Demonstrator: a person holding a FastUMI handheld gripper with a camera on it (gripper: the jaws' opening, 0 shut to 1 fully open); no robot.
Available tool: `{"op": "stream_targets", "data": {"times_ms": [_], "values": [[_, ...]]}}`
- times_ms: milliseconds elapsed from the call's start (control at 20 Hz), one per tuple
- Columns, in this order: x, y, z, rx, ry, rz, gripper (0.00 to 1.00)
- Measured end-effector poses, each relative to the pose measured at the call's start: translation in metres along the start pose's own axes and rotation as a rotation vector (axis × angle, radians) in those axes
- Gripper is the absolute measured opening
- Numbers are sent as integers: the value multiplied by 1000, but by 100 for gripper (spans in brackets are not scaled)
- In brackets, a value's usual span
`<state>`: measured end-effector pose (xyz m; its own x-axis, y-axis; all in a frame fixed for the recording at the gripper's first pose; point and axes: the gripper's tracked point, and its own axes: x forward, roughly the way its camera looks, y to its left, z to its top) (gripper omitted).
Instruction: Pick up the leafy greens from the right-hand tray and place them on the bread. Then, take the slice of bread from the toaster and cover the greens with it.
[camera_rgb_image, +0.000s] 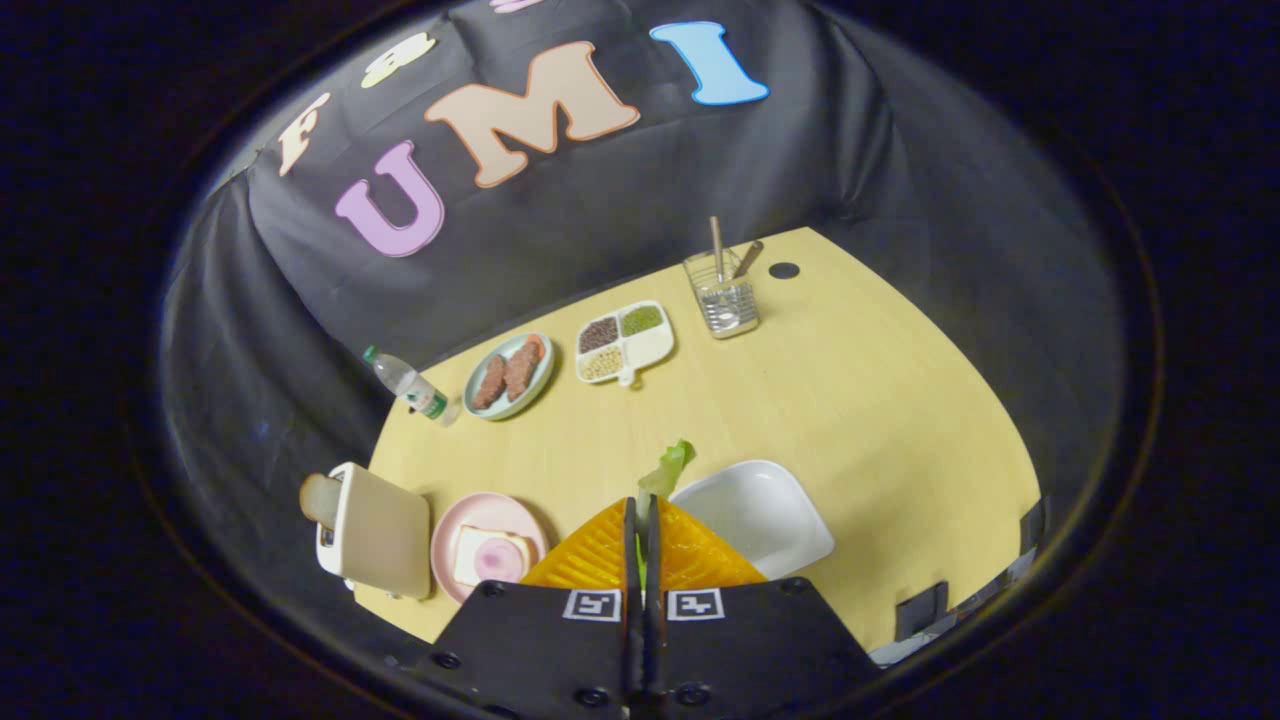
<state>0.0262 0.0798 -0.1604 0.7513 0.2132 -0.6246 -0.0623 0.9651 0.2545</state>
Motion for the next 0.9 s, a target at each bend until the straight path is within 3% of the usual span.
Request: {"op": "stream_targets", "data": {"times_ms": [500, 900], "values": [[11, 159, -55, 147, 79, 214, 3], [40, 209, -100, 190, 153, 269, 3]]}}
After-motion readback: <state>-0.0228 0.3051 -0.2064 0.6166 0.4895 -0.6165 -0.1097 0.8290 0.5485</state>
